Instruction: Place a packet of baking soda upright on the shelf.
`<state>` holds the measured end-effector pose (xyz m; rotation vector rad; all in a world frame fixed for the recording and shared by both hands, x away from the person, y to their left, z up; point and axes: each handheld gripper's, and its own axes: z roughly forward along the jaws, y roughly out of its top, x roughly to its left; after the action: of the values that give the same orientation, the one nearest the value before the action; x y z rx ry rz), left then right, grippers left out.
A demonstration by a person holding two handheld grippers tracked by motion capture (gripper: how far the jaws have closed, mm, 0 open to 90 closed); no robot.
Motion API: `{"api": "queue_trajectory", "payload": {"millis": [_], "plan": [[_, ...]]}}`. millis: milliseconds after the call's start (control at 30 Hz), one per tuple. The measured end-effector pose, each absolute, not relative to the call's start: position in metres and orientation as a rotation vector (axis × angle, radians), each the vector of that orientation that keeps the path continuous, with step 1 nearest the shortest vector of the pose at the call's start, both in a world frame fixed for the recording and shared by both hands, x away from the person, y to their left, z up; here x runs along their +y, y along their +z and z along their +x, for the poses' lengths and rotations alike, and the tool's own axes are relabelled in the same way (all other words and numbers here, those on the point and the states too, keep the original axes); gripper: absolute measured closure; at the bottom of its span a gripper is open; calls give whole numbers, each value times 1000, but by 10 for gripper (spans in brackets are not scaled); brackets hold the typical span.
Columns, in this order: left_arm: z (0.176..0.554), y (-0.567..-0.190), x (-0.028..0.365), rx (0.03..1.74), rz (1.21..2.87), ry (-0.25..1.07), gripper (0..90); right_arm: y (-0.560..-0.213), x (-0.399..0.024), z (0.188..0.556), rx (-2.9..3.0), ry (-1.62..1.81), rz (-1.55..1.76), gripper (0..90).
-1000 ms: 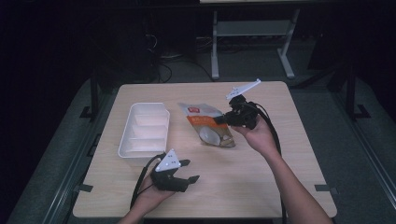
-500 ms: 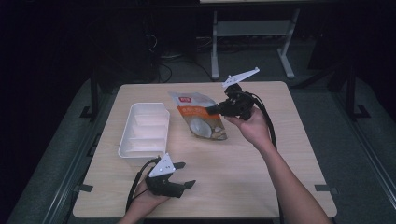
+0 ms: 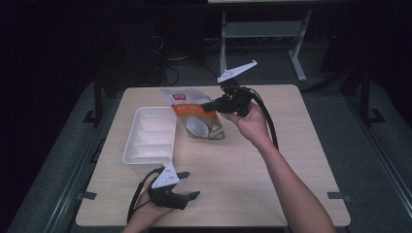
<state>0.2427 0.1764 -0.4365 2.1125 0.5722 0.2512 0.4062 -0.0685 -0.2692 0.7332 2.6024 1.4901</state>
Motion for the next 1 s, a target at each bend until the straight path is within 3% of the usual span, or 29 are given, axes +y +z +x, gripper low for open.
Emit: {"api": "queue_trajectory", "payload": {"millis": [1000], "plan": [[239,-440,184,570,2097,248,261,-260,17,430,2616,1590,587,900]]}}
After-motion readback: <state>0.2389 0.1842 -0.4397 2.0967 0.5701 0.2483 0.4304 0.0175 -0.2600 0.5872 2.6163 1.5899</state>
